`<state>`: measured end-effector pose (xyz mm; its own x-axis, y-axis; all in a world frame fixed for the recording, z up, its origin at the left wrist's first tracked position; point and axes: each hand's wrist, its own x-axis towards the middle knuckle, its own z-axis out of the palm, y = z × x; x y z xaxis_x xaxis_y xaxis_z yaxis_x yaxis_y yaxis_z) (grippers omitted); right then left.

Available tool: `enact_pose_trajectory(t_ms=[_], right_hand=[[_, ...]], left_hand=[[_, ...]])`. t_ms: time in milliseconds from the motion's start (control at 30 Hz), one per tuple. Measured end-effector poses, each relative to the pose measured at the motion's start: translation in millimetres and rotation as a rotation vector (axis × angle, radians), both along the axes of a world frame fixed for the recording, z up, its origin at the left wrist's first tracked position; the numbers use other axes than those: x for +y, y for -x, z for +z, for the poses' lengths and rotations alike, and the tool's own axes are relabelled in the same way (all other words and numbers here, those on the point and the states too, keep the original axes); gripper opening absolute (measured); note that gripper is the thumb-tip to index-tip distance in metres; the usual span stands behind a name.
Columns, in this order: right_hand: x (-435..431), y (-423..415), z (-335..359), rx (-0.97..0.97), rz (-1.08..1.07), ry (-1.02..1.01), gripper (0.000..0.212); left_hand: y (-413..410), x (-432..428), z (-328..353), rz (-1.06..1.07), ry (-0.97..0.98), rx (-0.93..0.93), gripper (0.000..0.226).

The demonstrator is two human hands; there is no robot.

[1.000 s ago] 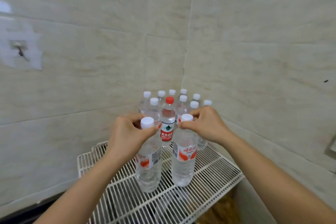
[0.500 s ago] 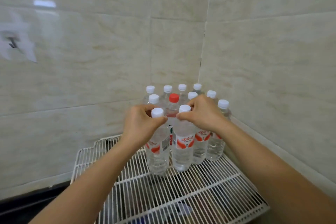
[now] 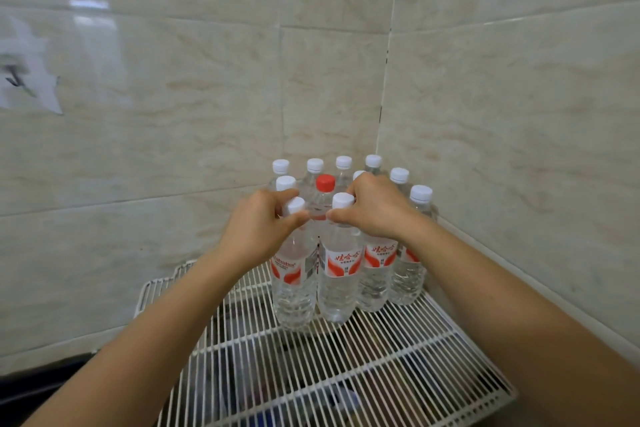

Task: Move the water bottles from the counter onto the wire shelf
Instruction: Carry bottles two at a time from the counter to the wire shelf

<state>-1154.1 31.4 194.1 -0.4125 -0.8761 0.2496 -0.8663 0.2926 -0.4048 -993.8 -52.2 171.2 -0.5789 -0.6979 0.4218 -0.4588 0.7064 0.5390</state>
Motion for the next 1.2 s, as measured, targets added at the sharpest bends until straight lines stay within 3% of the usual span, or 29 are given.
enact_pose_trajectory(t_ms=[133,267,367,433,500,600,900,1200], right_hand=[[1.3,-2.5,1.8,-0.007,0.010,-0.011,0.042],[2.8,-3.7,4.2,-0.004,0.012,-0.024,0.039],[5.0,-4.3,6.0,-0.009,0.002,-0.036,0.040],[6.4,-6.1,6.4,-0.006,-0.002,-0.046,0.040],[7.0,-7.7,6.2,-0.010,-0.001,-0.048,0.038],[7.7,-8.1,6.2,-0.011,0.000,-0.047,0.036],[-1.8,-2.7,-2.2,-0.083,-0.010,0.031,0.041],[-4.0,-2.7,-5.0,-0.056,0.011,0.051,0.042]], left_hand=[[-1.3,-0.5,7.2,-0.049,-0.018,0.003,0.013],[-4.0,-5.2,19.3,-0.157,-0.026,-0.143,0.017],[-11.2,-11.4,30.8,-0.233,-0.088,-0.240,0.033],[-11.8,-10.2,32.1,-0.203,-0.075,-0.275,0.035],[-8.3,-5.8,25.7,-0.076,0.020,-0.237,0.028],[-2.0,1.7,16.2,0.085,0.081,-0.160,0.044],[3.1,0.6,15.6,-0.081,-0.062,-0.049,0.022],[4.3,-12.6,10.1,-0.147,-0.087,-0.030,0.014]])
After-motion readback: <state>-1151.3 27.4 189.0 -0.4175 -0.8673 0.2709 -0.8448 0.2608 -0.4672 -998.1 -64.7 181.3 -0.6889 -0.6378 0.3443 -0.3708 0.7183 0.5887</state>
